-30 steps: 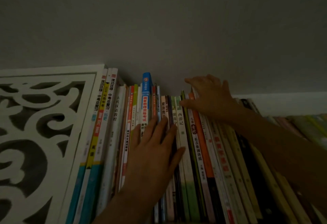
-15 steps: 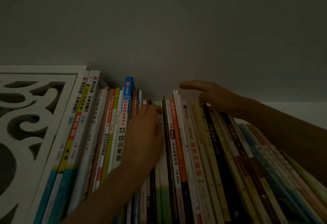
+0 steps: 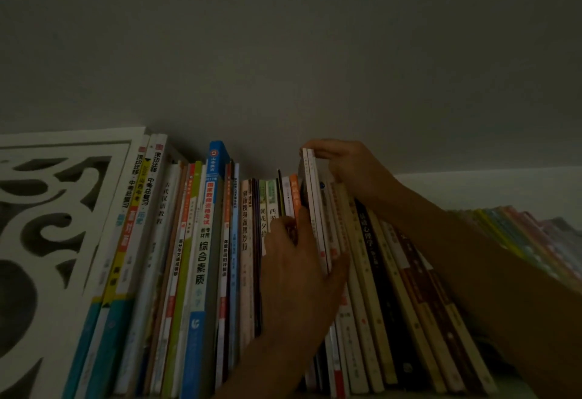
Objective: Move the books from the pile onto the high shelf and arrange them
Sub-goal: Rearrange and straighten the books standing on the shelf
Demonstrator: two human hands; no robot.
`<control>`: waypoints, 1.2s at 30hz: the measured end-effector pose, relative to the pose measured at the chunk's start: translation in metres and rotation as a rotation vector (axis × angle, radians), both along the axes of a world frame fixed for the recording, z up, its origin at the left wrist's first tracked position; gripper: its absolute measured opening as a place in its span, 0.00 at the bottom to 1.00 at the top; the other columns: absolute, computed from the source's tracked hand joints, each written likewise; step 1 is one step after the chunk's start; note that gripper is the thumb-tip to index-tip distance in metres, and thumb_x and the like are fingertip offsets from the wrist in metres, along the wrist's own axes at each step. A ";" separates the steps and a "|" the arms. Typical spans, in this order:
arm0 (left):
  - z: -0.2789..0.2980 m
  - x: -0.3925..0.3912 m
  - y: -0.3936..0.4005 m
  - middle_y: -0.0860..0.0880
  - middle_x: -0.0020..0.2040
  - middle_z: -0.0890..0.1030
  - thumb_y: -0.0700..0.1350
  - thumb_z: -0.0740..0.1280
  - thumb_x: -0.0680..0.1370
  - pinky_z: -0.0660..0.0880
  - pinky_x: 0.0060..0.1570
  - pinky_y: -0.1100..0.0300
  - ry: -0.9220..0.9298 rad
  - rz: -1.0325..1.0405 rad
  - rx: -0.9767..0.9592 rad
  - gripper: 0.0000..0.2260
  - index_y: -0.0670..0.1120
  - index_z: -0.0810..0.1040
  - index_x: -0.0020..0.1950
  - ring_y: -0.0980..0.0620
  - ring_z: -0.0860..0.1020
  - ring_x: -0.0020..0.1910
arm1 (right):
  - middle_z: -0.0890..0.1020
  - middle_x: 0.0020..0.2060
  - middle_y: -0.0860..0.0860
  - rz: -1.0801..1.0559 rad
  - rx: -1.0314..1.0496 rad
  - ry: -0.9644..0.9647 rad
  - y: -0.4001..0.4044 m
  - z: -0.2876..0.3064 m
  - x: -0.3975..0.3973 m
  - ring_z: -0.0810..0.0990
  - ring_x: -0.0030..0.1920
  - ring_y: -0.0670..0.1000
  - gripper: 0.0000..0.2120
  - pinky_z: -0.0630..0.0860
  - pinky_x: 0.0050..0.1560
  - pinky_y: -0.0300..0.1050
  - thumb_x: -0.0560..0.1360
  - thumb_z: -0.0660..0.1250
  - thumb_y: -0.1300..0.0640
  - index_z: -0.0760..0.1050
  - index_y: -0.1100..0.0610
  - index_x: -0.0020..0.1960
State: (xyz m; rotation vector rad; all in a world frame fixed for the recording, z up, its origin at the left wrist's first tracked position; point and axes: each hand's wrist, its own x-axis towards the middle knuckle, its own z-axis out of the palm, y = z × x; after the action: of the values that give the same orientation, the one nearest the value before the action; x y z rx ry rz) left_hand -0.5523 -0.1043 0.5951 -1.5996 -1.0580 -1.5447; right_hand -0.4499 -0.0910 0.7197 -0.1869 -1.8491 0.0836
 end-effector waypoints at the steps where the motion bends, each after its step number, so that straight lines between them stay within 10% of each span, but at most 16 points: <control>1: -0.001 0.003 0.002 0.56 0.56 0.57 0.55 0.64 0.76 0.72 0.51 0.70 -0.031 -0.002 0.016 0.29 0.51 0.59 0.73 0.60 0.65 0.53 | 0.77 0.61 0.51 0.003 0.013 0.011 -0.002 -0.001 0.001 0.75 0.61 0.50 0.25 0.71 0.51 0.29 0.72 0.52 0.74 0.76 0.55 0.60; 9: -0.004 0.017 -0.011 0.51 0.58 0.63 0.47 0.60 0.78 0.78 0.38 0.63 -0.137 -0.049 0.024 0.24 0.49 0.57 0.73 0.58 0.73 0.40 | 0.65 0.70 0.44 0.097 0.114 -0.116 -0.014 -0.033 0.009 0.62 0.66 0.37 0.26 0.60 0.58 0.18 0.78 0.57 0.64 0.58 0.50 0.74; 13: -0.002 0.017 -0.012 0.49 0.59 0.66 0.46 0.60 0.79 0.77 0.46 0.61 -0.156 0.001 0.020 0.20 0.45 0.62 0.70 0.57 0.72 0.48 | 0.52 0.76 0.45 -0.734 0.368 -0.192 0.033 -0.075 0.007 0.47 0.76 0.50 0.27 0.35 0.73 0.49 0.78 0.40 0.39 0.45 0.45 0.76; 21: -0.029 0.037 -0.004 0.49 0.63 0.67 0.53 0.59 0.79 0.66 0.49 0.63 -0.409 0.067 -0.002 0.21 0.49 0.63 0.70 0.53 0.71 0.55 | 0.50 0.74 0.43 -0.837 0.496 -0.133 0.050 -0.085 0.009 0.52 0.75 0.54 0.26 0.40 0.72 0.55 0.79 0.41 0.40 0.50 0.45 0.75; 26: -0.023 0.040 -0.029 0.54 0.55 0.64 0.44 0.62 0.77 0.73 0.59 0.59 -0.319 0.020 0.077 0.13 0.45 0.70 0.61 0.56 0.70 0.53 | 0.69 0.70 0.51 -0.890 0.564 -0.089 0.053 -0.085 0.008 0.68 0.69 0.60 0.25 0.59 0.66 0.64 0.79 0.47 0.44 0.62 0.52 0.73; 36: -0.032 0.037 -0.071 0.61 0.52 0.71 0.39 0.65 0.77 0.72 0.54 0.67 -0.459 -0.217 -0.175 0.26 0.56 0.61 0.70 0.69 0.70 0.46 | 0.69 0.70 0.53 -0.846 0.573 -0.095 0.054 -0.088 0.010 0.68 0.69 0.61 0.27 0.54 0.69 0.60 0.80 0.41 0.42 0.64 0.52 0.72</control>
State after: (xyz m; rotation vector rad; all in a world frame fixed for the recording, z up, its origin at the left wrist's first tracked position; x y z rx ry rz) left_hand -0.5155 -0.1758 0.5628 -1.5508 -1.3252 -2.0824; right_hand -0.4395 -0.0368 0.6313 -0.5523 -1.6745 -1.0372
